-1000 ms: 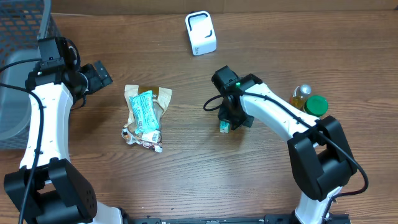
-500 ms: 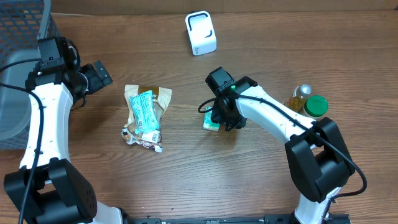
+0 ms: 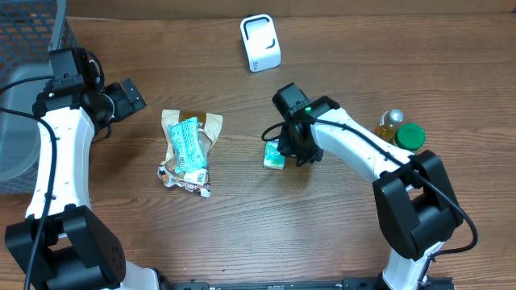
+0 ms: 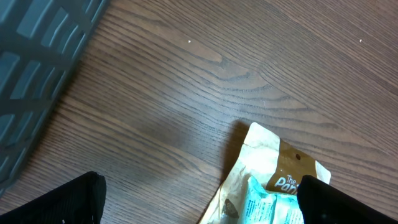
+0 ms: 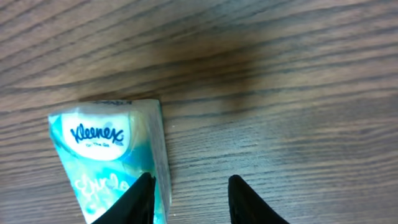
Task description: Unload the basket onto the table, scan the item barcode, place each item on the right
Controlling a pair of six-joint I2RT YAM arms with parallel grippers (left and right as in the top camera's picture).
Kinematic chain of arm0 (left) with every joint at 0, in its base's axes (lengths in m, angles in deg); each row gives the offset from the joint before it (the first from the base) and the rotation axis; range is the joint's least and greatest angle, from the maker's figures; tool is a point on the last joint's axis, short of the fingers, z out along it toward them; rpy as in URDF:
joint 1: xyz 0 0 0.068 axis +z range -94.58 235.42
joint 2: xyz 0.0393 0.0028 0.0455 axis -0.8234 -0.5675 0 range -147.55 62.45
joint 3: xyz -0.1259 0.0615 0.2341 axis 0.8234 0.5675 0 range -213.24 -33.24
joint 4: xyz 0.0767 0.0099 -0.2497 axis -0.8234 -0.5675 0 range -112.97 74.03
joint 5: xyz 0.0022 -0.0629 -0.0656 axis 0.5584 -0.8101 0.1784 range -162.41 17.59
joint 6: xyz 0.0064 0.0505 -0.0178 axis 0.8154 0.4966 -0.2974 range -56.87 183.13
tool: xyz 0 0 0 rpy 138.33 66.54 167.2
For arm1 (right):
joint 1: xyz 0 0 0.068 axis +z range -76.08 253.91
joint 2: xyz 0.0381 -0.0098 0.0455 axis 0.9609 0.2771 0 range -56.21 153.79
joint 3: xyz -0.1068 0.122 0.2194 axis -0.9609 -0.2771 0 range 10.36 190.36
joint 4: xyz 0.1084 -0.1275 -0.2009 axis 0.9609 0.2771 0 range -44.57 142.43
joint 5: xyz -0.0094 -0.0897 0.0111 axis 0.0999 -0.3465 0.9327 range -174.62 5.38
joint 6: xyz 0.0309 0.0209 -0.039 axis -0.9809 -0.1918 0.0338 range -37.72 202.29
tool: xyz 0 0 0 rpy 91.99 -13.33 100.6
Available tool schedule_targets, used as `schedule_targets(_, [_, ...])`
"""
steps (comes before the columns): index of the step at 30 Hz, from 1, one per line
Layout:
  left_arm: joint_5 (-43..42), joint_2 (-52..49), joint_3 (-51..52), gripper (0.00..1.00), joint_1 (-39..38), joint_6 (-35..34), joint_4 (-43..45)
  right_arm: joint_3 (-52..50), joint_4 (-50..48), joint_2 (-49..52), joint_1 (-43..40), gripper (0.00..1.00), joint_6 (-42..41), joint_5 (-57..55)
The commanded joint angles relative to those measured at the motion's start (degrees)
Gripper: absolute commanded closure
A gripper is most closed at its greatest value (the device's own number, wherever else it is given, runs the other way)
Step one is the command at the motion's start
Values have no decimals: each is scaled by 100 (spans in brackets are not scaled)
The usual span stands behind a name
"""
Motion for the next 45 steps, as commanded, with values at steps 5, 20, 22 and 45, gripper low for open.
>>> schedule_targets(5, [-33,-13,-107,0,-22,-37,4,-22,-175,-173,-372,63,1300,1222])
schedule_targets(20, [-33,-13,-107,0,-22,-37,4,-160,-551,-153,-341,60,1419,1300])
schedule_targets(22, [-35,-13,-107,0,-35,-37,4,-203,-612,-131,-341,60,1419,1298])
schedule_targets(45, [-35,-13,-107,0,-39,-37,7,-223,-704,-52,-332,64,1130,1303])
